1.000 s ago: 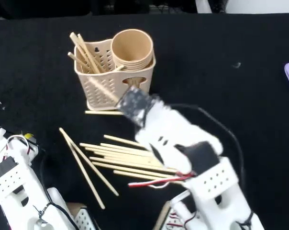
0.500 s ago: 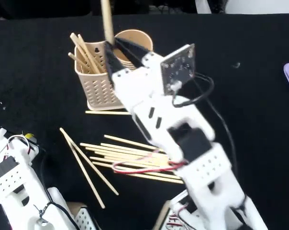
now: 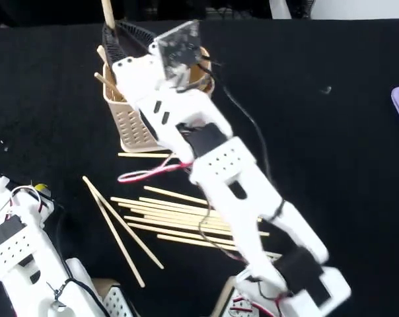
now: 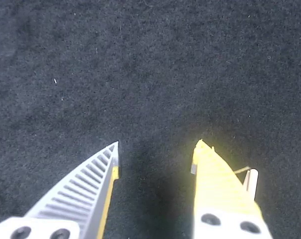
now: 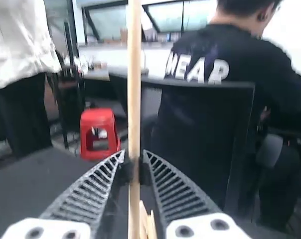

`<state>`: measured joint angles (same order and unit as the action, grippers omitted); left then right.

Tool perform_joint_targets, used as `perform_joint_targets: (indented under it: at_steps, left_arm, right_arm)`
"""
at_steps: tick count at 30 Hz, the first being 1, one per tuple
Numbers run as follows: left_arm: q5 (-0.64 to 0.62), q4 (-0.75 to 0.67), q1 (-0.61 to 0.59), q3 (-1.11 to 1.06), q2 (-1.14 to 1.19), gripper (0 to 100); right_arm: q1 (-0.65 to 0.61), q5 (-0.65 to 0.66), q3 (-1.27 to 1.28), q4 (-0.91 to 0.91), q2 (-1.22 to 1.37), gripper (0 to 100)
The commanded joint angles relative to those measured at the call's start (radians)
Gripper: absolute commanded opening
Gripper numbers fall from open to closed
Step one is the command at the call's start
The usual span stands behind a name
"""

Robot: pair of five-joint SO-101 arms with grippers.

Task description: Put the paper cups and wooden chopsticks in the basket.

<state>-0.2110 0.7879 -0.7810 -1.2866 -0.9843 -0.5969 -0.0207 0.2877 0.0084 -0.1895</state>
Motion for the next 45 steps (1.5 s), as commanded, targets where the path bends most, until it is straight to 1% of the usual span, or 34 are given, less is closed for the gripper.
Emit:
perform_joint_targets:
  at_steps: [1, 3, 6, 8, 13, 18, 20, 22, 24, 26, 29, 32, 36, 39, 42, 45]
  left_arm:
    - [-0.002, -0.015, 0.013, 0.045, -0.015, 24]
    - [-0.002, -0.015, 0.013, 0.045, -0.015, 24]
    - [-0.002, -0.015, 0.013, 0.045, -0.015, 24]
    - [-0.002, -0.015, 0.013, 0.045, -0.015, 24]
    - [-0.002, -0.015, 0.013, 0.045, -0.015, 24]
    - [-0.002, -0.017, 0.013, 0.045, -0.015, 24]
    - [-0.002, -0.017, 0.013, 0.045, -0.015, 24]
    - [-0.002, -0.017, 0.012, 0.045, -0.015, 24]
    - [-0.002, -0.017, 0.012, 0.045, -0.015, 24]
    - [-0.002, -0.017, 0.012, 0.045, -0.015, 24]
    - [-0.002, -0.018, 0.008, 0.045, -0.015, 24]
    - [-0.002, -0.018, 0.007, 0.045, -0.015, 24]
    - [0.0, -0.018, 0.005, 0.045, -0.017, 24]
    - [-0.008, -0.018, -0.038, 0.053, -0.017, 24]
    - [-0.018, -0.02, -0.081, 0.058, -0.017, 24]
    - [-0.043, -0.044, -0.085, 0.048, -0.017, 24]
  right_arm:
    - [-0.011, -0.003, -0.065, -0.008, 0.028, 1.4]
    - [-0.012, -0.003, -0.062, 0.064, 0.028, 5.3]
    - [-0.011, -0.006, -0.07, 0.199, -0.002, 17.2]
    - [-0.009, -0.005, -0.068, 0.296, -0.056, 21.7]
    - [-0.009, -0.003, -0.068, 0.585, -0.268, 19.5]
    - [-0.014, -0.003, -0.016, 0.974, -0.493, 13.0]
    - [-0.061, -0.002, 0.068, 1.08, -0.559, 11.3]
    - [-0.123, 0.002, 0.197, 1.125, -0.598, 12.1]
    - [-0.207, 0.034, 0.355, 1.108, -0.604, 15.4]
    - [-0.279, 0.049, 0.526, 1.014, -0.584, 20.5]
    - [-0.345, 0.041, 0.742, 0.772, -0.532, 26.6]
    - [-0.407, -0.02, 0.84, 0.56, -0.453, 26.2]
    - [-0.503, -0.124, 0.811, 0.45, -0.328, 25.1]
    - [-0.531, -0.16, 0.75, 0.399, -0.214, 25.1]
    - [-0.555, -0.193, 0.665, 0.382, -0.087, 25.1]
    - [-0.577, -0.221, 0.567, 0.385, 0.035, 25.1]
